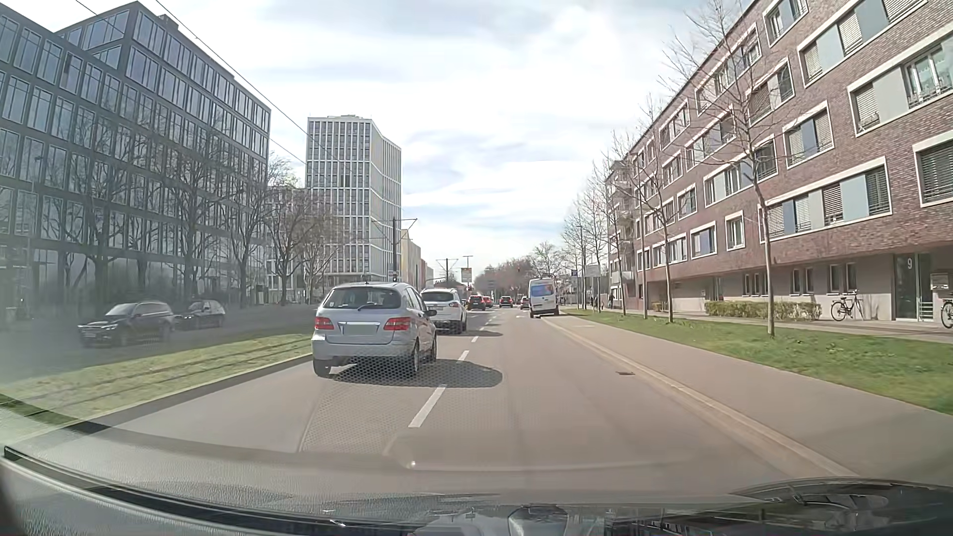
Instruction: Follow the waypoints while adhering to traffic rules and regulations
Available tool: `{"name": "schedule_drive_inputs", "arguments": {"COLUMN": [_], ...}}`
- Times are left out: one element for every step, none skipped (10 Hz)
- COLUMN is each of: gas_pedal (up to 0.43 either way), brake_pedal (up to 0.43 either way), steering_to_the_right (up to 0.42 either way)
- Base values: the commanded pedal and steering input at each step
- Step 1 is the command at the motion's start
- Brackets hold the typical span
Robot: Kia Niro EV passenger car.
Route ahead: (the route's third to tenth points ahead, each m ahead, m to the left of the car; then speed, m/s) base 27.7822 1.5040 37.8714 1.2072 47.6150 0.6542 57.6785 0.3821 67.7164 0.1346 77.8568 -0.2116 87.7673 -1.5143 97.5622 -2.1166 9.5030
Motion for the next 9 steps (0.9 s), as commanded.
{"name": "schedule_drive_inputs", "arguments": {"gas_pedal": [0.008,0.008,0.008,0.008,0.02,0.02,0.02,0.028,0.047], "brake_pedal": [0.0,0.0,0.0,0.0,0.0,0.0,0.0,0.0,0.0], "steering_to_the_right": [-0.009,-0.008,-0.008,-0.008,-0.007,-0.005,-0.005,-0.005,-0.003]}}
